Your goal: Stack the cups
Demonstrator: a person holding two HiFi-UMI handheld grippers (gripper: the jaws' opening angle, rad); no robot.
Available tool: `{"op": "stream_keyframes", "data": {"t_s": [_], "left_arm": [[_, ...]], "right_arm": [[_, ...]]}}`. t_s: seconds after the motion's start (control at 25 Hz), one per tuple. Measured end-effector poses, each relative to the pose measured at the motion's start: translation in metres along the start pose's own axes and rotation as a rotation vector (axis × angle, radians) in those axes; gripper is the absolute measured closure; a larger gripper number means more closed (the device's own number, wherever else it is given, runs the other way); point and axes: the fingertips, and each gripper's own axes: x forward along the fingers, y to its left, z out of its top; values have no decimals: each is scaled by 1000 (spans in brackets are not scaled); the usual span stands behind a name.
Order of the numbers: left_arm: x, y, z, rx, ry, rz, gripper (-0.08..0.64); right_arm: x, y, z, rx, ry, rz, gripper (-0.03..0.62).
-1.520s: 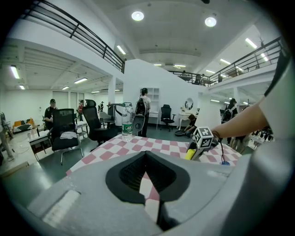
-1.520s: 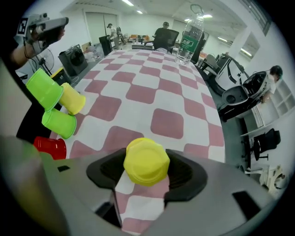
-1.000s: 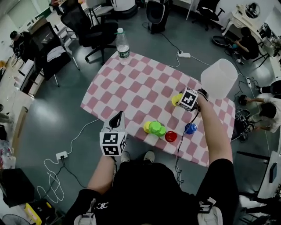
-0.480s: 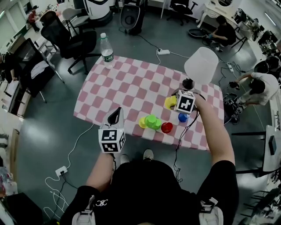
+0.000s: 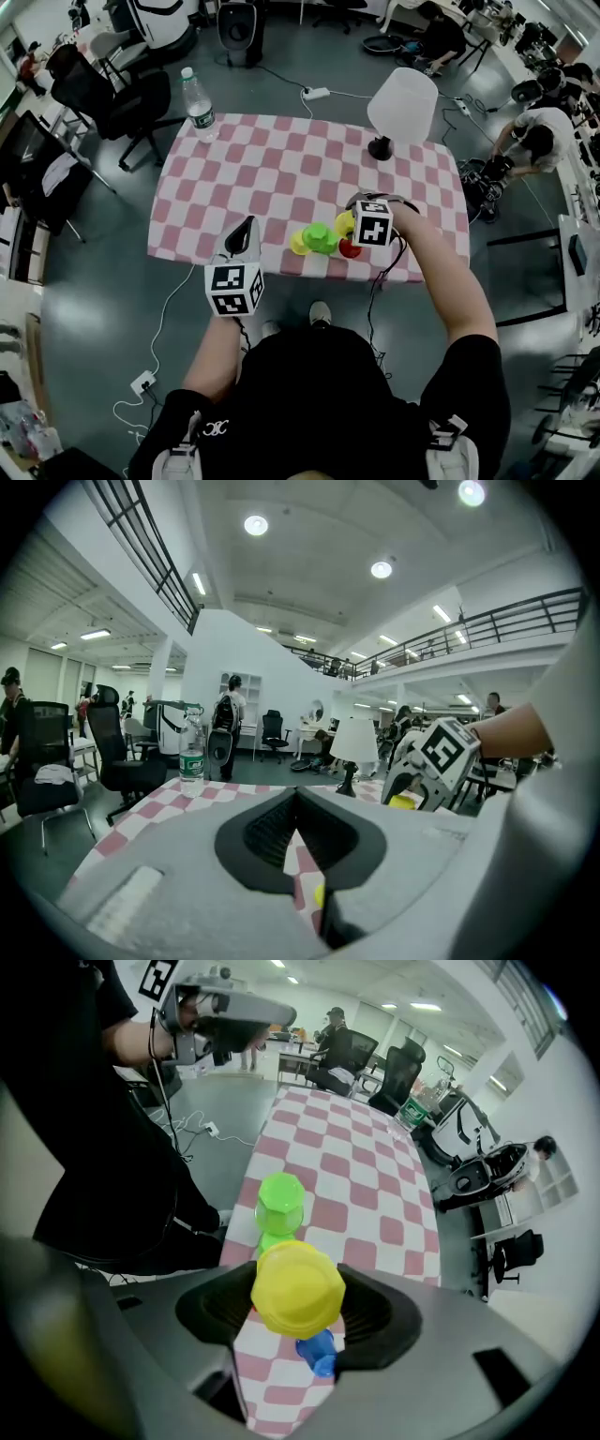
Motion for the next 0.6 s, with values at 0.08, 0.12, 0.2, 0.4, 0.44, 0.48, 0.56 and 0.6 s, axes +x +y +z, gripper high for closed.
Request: {"op": "stream_keyframes", "data": {"t_s": [0.08, 0.12, 0.2, 0.4, 0.44, 0.48, 0.56, 0.6], "left_arm": [[0, 0, -2, 2, 2, -12, 545], [0, 0, -2, 3, 4, -17, 545], [-1, 0, -4, 4, 9, -25, 545], [-1, 2, -7, 8, 20, -32, 545], [-1, 2, -7, 8, 21, -32, 545], [-1, 3, -8, 8, 22, -31, 545], [-1, 4, -8, 9, 25, -31, 545], [0, 4, -9, 10, 26, -31, 545]], "right_arm": [[9, 8, -2, 2, 17, -4, 325], [13, 11, -3, 3, 25, -3, 325], [21, 17, -6, 13, 35, 7, 324], [33, 27, -10, 28, 46, 13, 324], [35, 27, -10, 29, 45, 12, 324], [36, 28, -9, 31, 42, 12, 324], [38, 29, -8, 35, 38, 18, 324], [40, 29, -8, 36, 38, 21, 324]]}}
